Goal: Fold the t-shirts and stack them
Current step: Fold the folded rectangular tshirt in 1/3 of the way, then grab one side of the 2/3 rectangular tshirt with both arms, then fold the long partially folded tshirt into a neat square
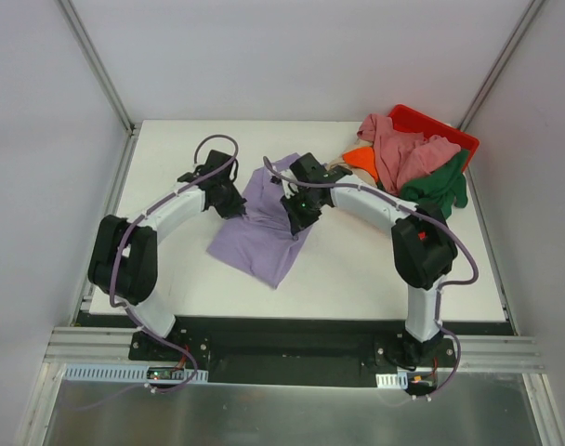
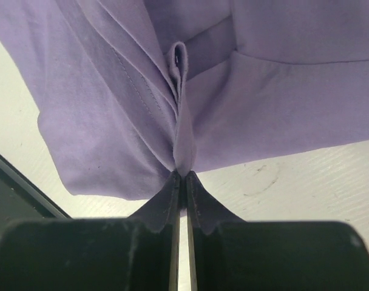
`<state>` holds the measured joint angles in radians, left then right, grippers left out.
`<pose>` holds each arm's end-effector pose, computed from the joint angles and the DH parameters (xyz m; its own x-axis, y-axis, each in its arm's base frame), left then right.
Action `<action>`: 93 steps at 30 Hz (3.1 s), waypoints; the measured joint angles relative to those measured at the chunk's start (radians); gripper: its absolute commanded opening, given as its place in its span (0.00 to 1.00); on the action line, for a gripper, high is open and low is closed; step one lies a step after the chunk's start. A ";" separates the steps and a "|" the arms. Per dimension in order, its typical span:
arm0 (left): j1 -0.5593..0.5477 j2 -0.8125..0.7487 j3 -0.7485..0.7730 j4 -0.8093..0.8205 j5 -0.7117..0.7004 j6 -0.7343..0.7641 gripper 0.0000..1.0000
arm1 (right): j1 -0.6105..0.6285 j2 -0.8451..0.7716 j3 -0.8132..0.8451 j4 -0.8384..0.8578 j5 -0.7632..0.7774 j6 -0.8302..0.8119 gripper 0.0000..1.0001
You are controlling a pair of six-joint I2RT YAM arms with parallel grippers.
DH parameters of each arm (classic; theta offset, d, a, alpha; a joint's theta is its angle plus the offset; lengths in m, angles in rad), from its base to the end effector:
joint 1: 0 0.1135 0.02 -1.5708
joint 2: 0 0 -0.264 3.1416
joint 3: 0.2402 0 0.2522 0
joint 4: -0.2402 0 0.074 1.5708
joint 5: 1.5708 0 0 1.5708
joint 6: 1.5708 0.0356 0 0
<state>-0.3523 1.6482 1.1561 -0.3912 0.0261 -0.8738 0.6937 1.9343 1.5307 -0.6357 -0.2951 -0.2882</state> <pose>0.3321 -0.1231 0.2292 -0.7420 -0.5439 -0.3919 -0.3248 0.8031 -0.4995 0.3144 0.2749 0.2261 -0.4294 -0.7107 -0.5572 -0.8836 0.4583 0.0963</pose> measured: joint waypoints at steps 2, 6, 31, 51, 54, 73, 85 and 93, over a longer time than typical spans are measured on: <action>0.000 0.018 0.010 0.001 0.000 0.000 0.00 | -0.010 0.018 0.015 -0.005 0.001 -0.007 0.09; 0.000 0.047 0.029 0.005 0.000 0.003 0.06 | -0.031 0.048 0.041 -0.012 0.002 -0.019 0.12; 0.074 -0.425 -0.369 0.029 -0.032 0.055 0.91 | 0.044 -0.257 -0.266 0.177 0.020 0.039 0.96; 0.145 -0.189 -0.415 0.053 0.073 0.058 0.38 | 0.414 -0.019 -0.154 0.128 0.106 -0.064 0.89; 0.145 -0.159 -0.392 0.058 0.074 0.059 0.24 | 0.420 -0.019 -0.175 0.126 0.133 -0.065 0.88; 0.184 -0.376 -0.523 0.042 0.055 0.052 0.00 | 0.584 0.004 -0.207 0.125 0.496 -0.052 0.00; 0.184 -1.067 -0.518 -0.228 -0.133 -0.002 0.00 | 0.627 -0.250 -0.185 0.227 0.047 0.071 0.01; 0.184 -1.049 -0.417 -0.320 -0.167 -0.005 0.00 | 0.589 -0.266 -0.156 0.302 -0.167 0.168 0.01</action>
<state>-0.1684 0.5987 0.7387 -0.7116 -0.1413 -0.8791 1.2823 1.6688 1.3746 -0.3340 -0.4622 -0.1204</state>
